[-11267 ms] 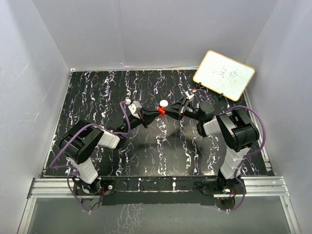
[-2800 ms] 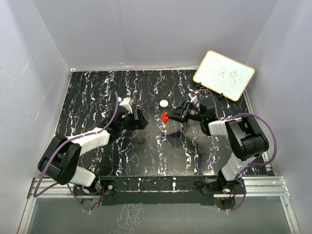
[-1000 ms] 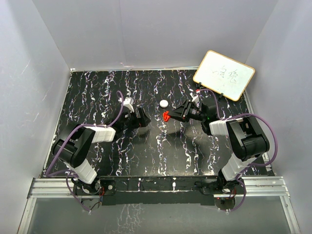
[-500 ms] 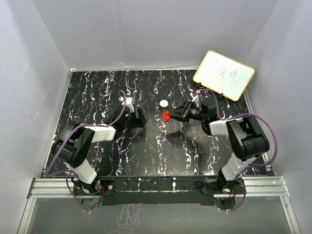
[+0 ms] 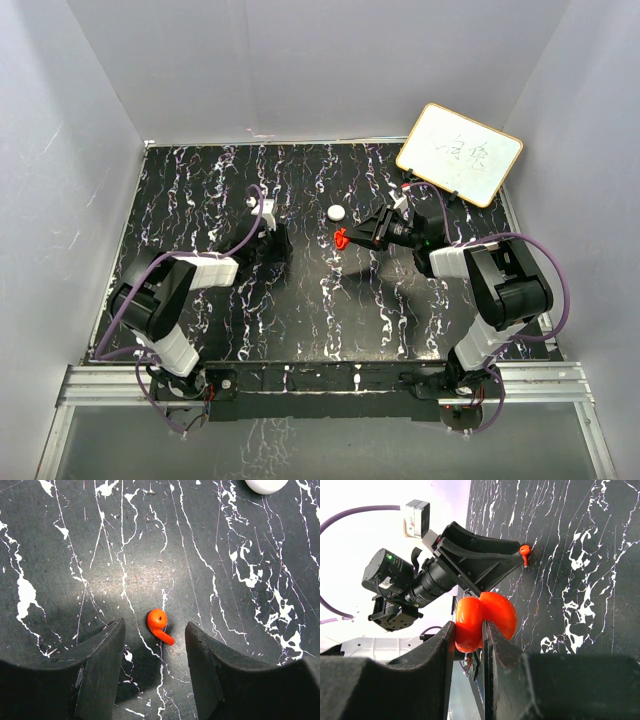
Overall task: Insert the wireless bluetooth earbuds into the charging case
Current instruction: Pick up the earbud from the center of the board.
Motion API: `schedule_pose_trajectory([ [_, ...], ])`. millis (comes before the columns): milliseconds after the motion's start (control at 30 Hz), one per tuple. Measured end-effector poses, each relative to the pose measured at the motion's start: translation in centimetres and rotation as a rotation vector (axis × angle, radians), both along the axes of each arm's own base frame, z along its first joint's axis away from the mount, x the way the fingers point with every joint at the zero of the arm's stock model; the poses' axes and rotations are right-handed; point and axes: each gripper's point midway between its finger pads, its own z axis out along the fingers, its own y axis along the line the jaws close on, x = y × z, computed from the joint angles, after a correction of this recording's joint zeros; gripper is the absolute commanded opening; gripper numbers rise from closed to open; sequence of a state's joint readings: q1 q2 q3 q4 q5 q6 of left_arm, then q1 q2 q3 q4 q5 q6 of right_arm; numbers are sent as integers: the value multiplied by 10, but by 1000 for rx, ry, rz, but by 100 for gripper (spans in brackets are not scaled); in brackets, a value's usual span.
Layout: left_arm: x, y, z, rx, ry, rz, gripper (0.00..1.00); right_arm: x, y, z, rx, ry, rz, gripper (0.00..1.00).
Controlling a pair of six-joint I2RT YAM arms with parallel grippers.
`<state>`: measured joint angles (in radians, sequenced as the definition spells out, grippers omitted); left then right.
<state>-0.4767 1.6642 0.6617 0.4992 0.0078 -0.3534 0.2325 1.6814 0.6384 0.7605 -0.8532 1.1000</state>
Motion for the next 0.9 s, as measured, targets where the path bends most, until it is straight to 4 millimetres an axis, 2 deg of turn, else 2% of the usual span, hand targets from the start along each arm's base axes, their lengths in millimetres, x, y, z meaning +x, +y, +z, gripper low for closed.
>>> schedule_pose_trajectory([
  [467, 10, -2, -2, 26, -17, -15, 41, 0, 0, 0, -1, -3, 3, 0],
  [900, 9, -4, -4, 113, -47, -23, 40, -1, 0, 0, -1, -4, 4, 0],
])
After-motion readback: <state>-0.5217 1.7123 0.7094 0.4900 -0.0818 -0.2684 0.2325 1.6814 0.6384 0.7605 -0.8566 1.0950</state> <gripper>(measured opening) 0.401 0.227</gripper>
